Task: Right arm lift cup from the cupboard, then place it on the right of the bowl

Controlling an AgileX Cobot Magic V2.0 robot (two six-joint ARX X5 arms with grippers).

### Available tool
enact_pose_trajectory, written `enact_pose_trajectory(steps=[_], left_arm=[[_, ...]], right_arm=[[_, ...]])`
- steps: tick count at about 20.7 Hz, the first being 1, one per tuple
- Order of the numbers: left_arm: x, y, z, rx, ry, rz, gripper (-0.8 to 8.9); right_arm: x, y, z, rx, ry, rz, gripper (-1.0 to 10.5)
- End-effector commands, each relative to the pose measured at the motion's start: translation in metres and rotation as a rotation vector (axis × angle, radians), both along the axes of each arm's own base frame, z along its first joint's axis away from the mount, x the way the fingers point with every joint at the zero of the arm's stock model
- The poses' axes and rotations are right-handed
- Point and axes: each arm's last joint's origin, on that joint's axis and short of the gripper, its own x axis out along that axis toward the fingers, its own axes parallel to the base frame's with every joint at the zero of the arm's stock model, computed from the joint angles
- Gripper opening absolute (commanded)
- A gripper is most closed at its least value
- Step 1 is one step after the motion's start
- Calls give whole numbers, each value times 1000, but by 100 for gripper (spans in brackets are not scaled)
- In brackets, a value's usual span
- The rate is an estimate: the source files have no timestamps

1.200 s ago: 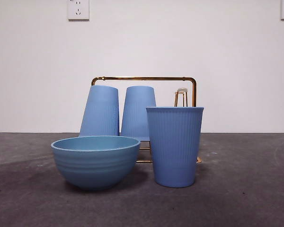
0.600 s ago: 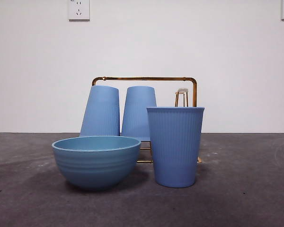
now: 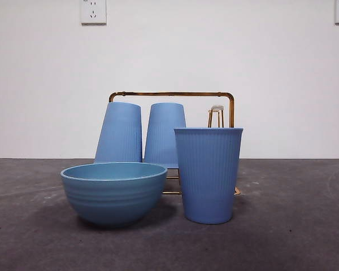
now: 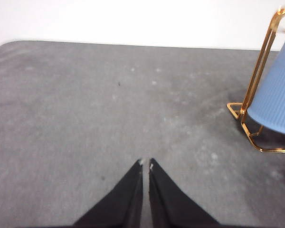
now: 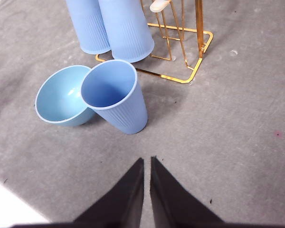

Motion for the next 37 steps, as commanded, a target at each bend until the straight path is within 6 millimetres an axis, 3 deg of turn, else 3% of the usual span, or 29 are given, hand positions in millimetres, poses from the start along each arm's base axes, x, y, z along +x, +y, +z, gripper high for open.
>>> enact_pose_trajectory(steps=[1,12,16,18,21,25,37], left_arm=[[1,0,-7,17,9,-3,22],[1,0,-7,17,9,-3,22],[1,0,-7,17,9,-3,21],[1,0,-7,17,9,-3,21],[1,0,-7,17,9,-3,21],[1,0,-7,17,9,-3,22],[1,0,-7,17,9,-3,21]], right_arm=[[0,0,5,1,-24,10,25],[-1,-2,1,23,-97,-16,24],[6,-19,-43,-56,-528,-253,24],[9,-26,-73,-98,-631,-370,20],[14,-33,-113,-140,-612,-499,19],[16,-35,-136,-154,-558,-565,19],[14,-36,-142,-181,-505,-584,19]])
